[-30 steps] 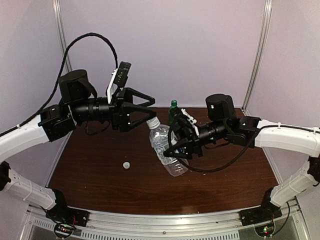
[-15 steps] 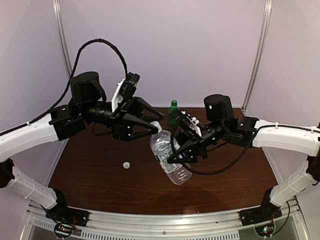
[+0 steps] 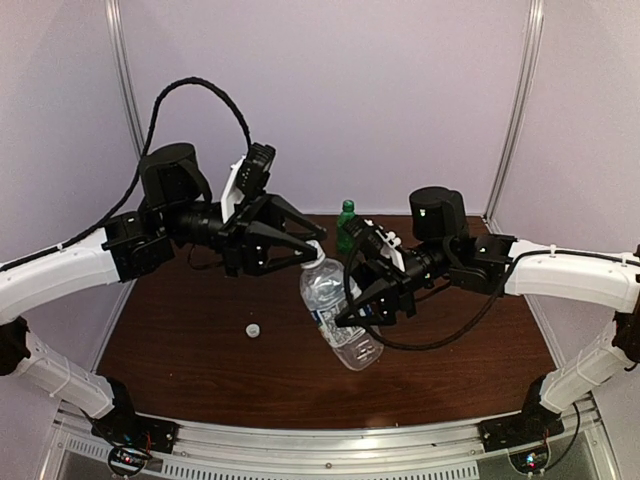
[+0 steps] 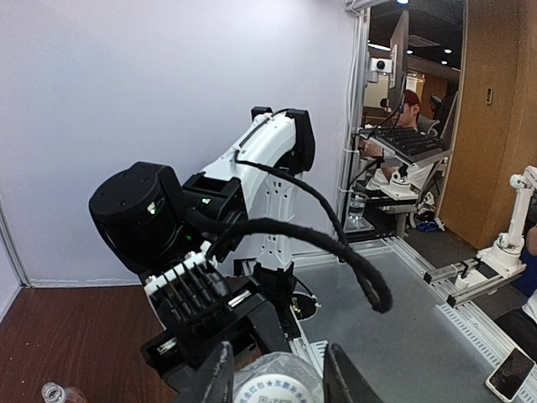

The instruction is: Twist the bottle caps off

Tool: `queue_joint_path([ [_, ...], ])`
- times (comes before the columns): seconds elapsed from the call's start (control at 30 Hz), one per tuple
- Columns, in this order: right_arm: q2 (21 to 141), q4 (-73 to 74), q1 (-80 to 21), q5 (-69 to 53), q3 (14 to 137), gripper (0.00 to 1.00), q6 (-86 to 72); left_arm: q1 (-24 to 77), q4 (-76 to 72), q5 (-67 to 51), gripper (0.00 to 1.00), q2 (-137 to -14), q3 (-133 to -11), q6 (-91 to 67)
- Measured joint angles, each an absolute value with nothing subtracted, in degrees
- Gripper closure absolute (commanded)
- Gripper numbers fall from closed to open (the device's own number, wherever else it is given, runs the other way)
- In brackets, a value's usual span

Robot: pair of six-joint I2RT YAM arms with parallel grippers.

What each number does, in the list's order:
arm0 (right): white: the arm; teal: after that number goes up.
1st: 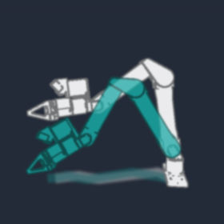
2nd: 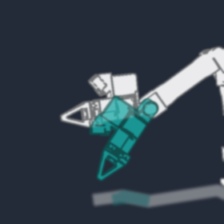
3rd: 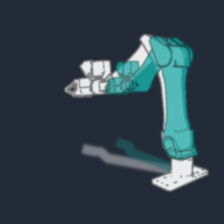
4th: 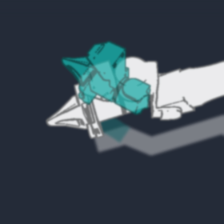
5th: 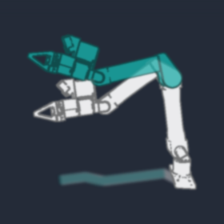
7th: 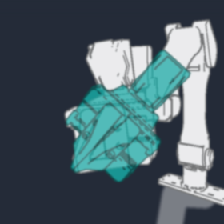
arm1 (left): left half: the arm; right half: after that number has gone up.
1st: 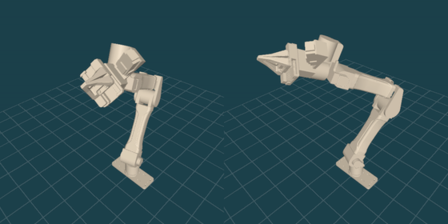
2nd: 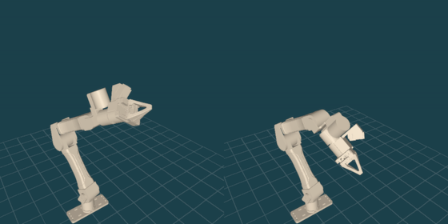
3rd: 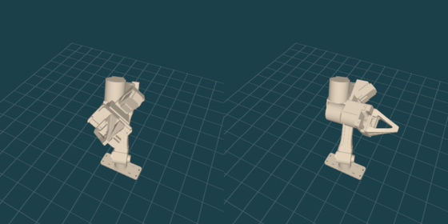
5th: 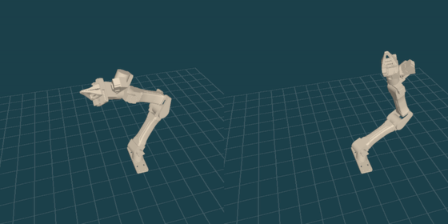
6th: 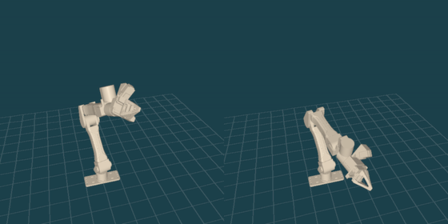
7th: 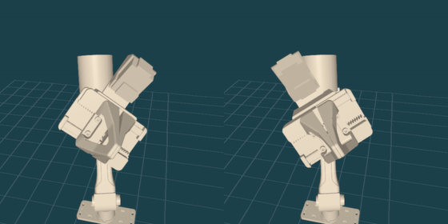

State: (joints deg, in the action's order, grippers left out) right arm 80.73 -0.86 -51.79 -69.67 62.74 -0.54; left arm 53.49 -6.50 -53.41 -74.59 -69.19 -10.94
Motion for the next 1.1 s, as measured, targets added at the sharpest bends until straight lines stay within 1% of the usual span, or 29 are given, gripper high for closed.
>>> queue_joint_path([
  [0.03, 80.7, -1.0, -51.8, -69.7, 62.7, 0.60, -0.6, 53.5, -6.9, -53.5, 0.63, -74.6, -68.9, -11.2],
  [0.1, 80.7, -1.0, -51.8, -69.7, 62.7, 0.60, -0.7, 53.3, -7.6, -53.6, 0.57, -74.6, -68.6, -11.7],
  [0.13, 80.7, -1.0, -51.8, -69.7, 62.7, 0.60, -0.9, 53.3, -7.8, -53.6, 0.55, -74.6, -68.5, -11.7],
  [0.23, 80.7, -1.2, -51.8, -69.7, 62.7, 0.60, -1.3, 53.3, -8.6, -53.8, 0.55, -74.6, -67.8, -12.4],
  [0.53, 80.7, -1.2, -51.8, -69.7, 62.7, 0.60, -1.5, 53.1, -10.6, -53.8, 0.74, -75.0, -67.0, -14.3],
  [0.67, 80.7, -1.0, -51.8, -69.5, 62.7, 0.61, -1.3, 53.1, -12.0, -53.6, 0.84, -75.0, -66.3, -15.2],
  [0.77, 80.4, -0.2, -51.8, -68.1, 62.7, 0.61, -1.2, 53.0, -12.0, -52.2, 0.87, -74.8, -66.0, -15.8],
  [0.9, 79.3, 2.0, -51.8, -62.0, 62.8, 0.61, 0.6, 52.9, -9.8, -45.8, 0.89, -73.7, -65.6, -17.5],
  [1.1, 78.9, 7.1, -51.7, -44.2, 64.7, 0.61, 2.2, 53.5, -2.4, -24.2, 0.89, -72.2, -65.8, -26.8],
])
